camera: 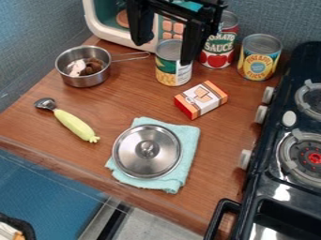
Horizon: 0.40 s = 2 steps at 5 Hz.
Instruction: Cover silver bowl
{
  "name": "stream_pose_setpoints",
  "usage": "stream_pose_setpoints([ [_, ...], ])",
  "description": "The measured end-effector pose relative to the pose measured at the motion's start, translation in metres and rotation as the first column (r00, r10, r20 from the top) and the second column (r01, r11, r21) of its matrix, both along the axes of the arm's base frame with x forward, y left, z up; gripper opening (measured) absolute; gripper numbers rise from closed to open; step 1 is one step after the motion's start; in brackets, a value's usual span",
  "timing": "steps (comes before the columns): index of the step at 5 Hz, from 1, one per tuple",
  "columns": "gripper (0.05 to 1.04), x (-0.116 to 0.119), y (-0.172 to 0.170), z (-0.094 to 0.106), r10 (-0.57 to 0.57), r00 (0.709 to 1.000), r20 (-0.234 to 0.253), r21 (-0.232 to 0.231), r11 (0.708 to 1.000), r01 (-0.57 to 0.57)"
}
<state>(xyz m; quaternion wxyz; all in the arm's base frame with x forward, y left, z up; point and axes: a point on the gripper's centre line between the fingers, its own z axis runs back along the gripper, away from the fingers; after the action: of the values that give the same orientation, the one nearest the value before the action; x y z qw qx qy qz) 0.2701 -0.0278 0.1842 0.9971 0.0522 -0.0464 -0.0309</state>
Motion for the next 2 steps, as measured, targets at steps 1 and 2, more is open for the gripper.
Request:
stream_pose_setpoints([
  [1,1.0,0.0,0.0,-0.009,-0.003,1.0,-0.024,0.006,1.0,0.003],
  [2,1.0,-0.013,0.009,-0.052,-0.026,0.996,-0.085,0.061,0.998,0.032],
])
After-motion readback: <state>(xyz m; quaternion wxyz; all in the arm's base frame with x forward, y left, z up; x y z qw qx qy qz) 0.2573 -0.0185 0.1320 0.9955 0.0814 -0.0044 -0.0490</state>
